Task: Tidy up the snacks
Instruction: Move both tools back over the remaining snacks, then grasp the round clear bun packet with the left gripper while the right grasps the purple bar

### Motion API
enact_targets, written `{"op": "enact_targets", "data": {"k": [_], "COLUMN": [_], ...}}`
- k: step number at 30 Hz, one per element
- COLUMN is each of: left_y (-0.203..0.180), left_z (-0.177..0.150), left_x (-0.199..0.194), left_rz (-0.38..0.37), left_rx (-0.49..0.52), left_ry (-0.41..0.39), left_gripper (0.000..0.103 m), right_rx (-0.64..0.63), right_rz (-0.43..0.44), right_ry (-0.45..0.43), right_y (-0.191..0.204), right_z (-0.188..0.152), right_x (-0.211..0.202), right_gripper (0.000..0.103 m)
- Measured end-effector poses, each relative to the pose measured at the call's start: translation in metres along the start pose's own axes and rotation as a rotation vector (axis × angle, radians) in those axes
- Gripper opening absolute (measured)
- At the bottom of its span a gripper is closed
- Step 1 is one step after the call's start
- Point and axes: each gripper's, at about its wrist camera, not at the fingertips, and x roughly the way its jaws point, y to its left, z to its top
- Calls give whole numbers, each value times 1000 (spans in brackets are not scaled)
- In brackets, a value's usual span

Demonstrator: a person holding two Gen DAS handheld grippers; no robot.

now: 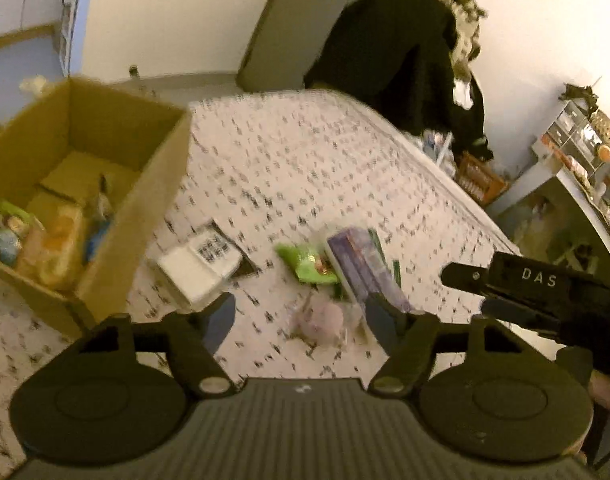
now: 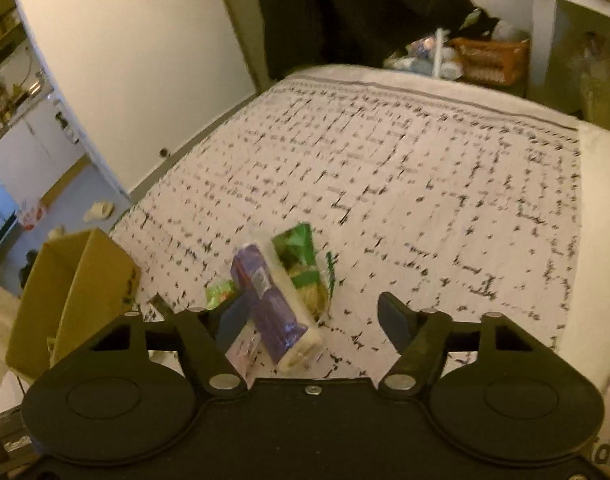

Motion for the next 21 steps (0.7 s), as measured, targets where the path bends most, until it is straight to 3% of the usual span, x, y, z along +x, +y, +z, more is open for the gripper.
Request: {"op": "enact_targets", "data": {"k": [6,17,21], "left_y": [-4,-9,-4], "left_z": [-8,-16,-9], "left_x": [34,90,95], "left_rz": [-3,-10,1], "left_rx": [6,1,-16], "left_ry": [49,122,138], "left_gripper": [67,67,45], "right_rx": [20,41,-31], "right_rz": [44,61,67], "right_ry": [37,33,34], "right_y": [-1,0,13], "right_z": [-1,-2,0], "right_x": [16,34,42], "right_gripper": [53,51,51]}}
